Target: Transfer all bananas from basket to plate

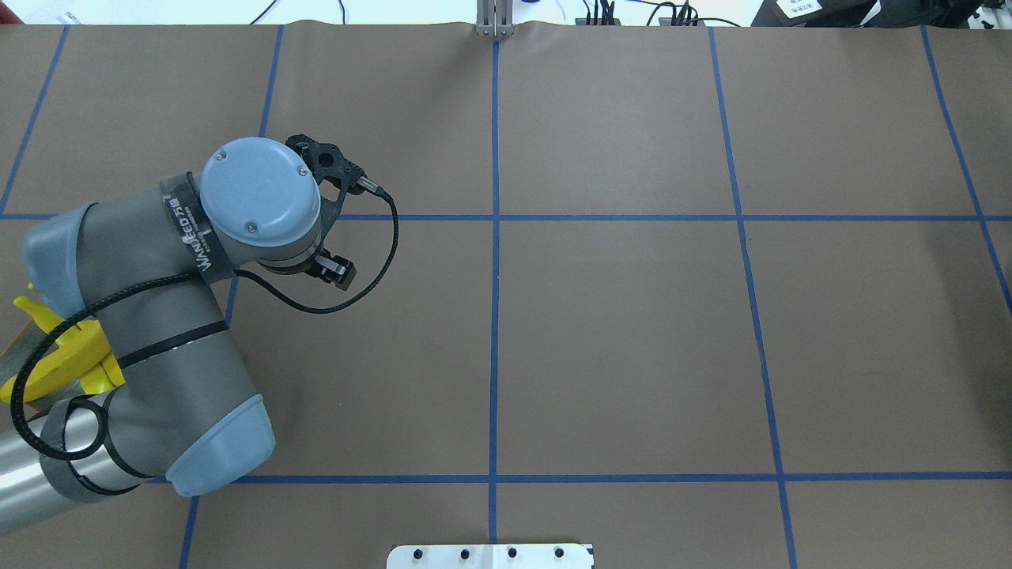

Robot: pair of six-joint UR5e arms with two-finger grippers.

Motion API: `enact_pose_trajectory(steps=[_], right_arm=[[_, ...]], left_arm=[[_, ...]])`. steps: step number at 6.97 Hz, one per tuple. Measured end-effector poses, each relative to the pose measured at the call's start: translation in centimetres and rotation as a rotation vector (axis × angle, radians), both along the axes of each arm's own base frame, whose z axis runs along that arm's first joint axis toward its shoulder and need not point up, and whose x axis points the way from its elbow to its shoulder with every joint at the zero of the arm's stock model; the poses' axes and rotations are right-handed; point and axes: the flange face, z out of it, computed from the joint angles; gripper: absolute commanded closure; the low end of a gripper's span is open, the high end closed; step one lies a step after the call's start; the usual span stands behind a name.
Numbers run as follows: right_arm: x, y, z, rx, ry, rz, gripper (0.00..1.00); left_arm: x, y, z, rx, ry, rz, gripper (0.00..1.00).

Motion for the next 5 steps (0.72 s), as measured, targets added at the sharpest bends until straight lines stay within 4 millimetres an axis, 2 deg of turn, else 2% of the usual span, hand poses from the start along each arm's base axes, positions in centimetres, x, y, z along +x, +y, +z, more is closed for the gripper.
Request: enact_pose_trajectory(steps=[2, 3, 5], right_arm=[[-0.09, 0.29, 0.15, -0.001, -0.002, -0.006, 0.39], [-0.1, 0.42, 0.25, -0.001, -0.002, -0.007, 0.53], [-0.08, 0.58, 0.33, -0.001, -0.003, -0.01, 0.95]], left_arm=[[0.02, -0.02, 0.02, -0.001, 0.0, -0.001, 0.0], [0.02, -0.04, -0.01, -0.001, 0.0, -0.001, 0.0], [0.0, -0.02, -0.07, -0.001, 0.002, -0.001, 0.0]])
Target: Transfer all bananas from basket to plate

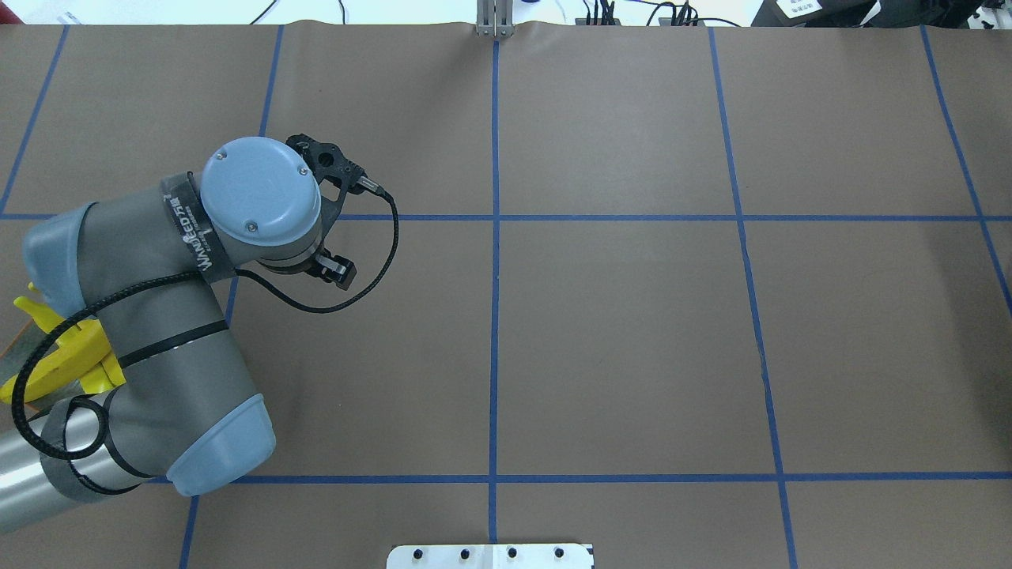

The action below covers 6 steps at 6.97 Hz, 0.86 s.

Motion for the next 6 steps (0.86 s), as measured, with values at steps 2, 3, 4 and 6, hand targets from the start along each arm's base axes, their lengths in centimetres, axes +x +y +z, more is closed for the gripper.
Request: enact_pose_trajectory(steps=[2, 3, 4, 6], right_arm=[[0.0, -0.1, -0.3, 0.011, 0.0, -0.005, 1.0], [0.0, -0.4, -0.7, 0.021, 0.001, -0.007, 1.0], [0.0, -0.8, -1.3, 0.034, -0.001, -0.007, 1.0], [0.5, -1.1, -2.7, 0.057, -0.005, 0.004, 1.0]], left_arm=[[0.0, 0.0, -0.1, 0.001, 0.002, 0.0, 0.0], [0.1, 0.1, -0.2, 0.001, 0.003, 0.0, 0.0], [0.1, 0.1, -0.2, 0.001, 0.003, 0.001, 0.0], [0.1, 0.1, -0.1, 0.0, 0.003, 0.002, 0.0]])
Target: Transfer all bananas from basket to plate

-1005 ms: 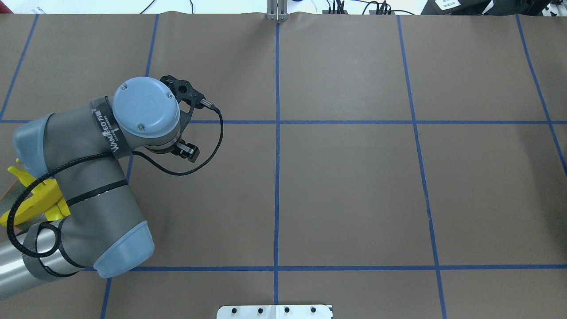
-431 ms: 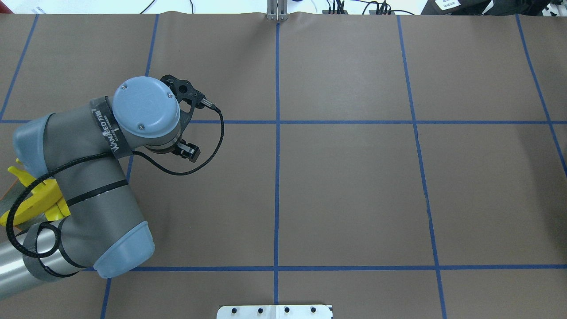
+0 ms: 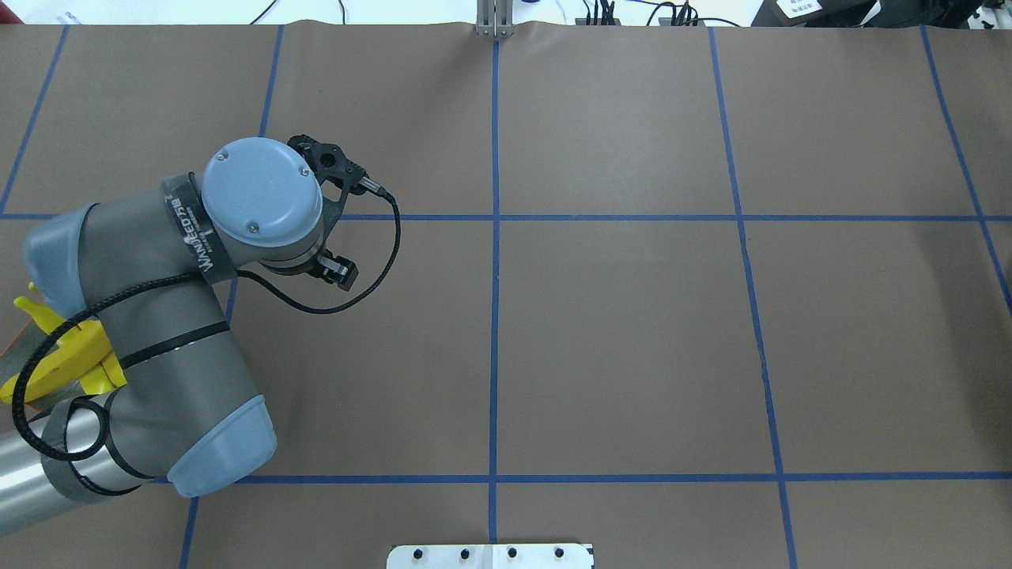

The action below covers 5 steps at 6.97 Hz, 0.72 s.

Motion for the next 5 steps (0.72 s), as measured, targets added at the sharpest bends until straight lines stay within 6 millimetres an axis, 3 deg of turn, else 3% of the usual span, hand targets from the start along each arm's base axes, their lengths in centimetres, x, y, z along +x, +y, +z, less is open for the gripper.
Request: enact_pose_trajectory(steps=[1, 3, 5], right_arm=[[1.1, 0.1, -0.3, 0.007, 0.001, 0.019, 1.0], [5.3, 0.5, -2.0, 0.013, -0.001, 0.063, 1.0], [11.1, 0.9, -6.3, 0.057, -0.03, 0.087, 1.0]], left_arm=[[0.0, 0.0, 0.0, -0.001, 0.0, 0.0, 0.0], [0.0, 0.0, 0.1, -0.001, -0.001, 0.0, 0.0], [0.1, 0.1, 0.1, 0.0, 0.0, 0.002, 0.0]])
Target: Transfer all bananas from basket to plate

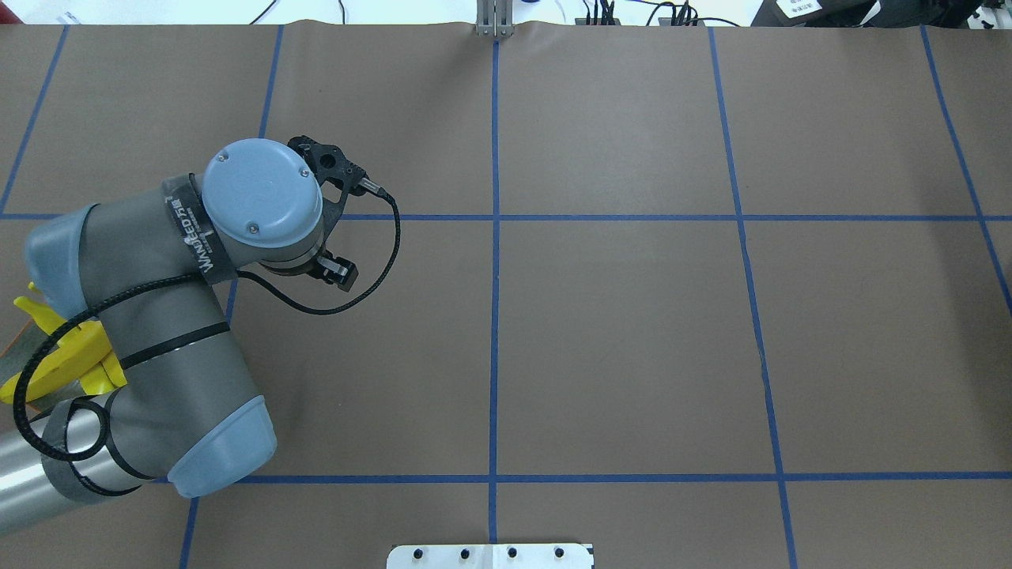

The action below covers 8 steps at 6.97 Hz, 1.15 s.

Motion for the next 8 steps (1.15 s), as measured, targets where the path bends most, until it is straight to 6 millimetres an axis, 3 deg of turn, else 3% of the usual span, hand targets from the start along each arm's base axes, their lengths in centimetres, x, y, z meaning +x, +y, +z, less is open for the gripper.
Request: enact_pose_trajectory(steps=[1, 3, 6, 8], right_arm=[[1.8, 0.0, -2.4, 0.028, -0.046, 0.034, 1.0], [2.4, -1.1, -5.7, 0.069, -0.186, 0.088, 1.0], [0.7, -3.4, -10.6, 0.057, -0.482, 0.194, 1.0], [-2.1, -4.2, -13.0, 0.022, -0.691, 0.204, 1.0]], left_arm=[[0.0, 0.0, 0.1, -0.001, 0.0, 0.001, 0.0], [0.1, 0.0, 0.5, -0.002, -0.002, 0.001, 0.0], [0.8, -0.4, 0.3, 0.017, 0.065, -0.025, 0.0], [1.0, -0.4, -0.8, 0.032, 0.145, -0.051, 0.0]])
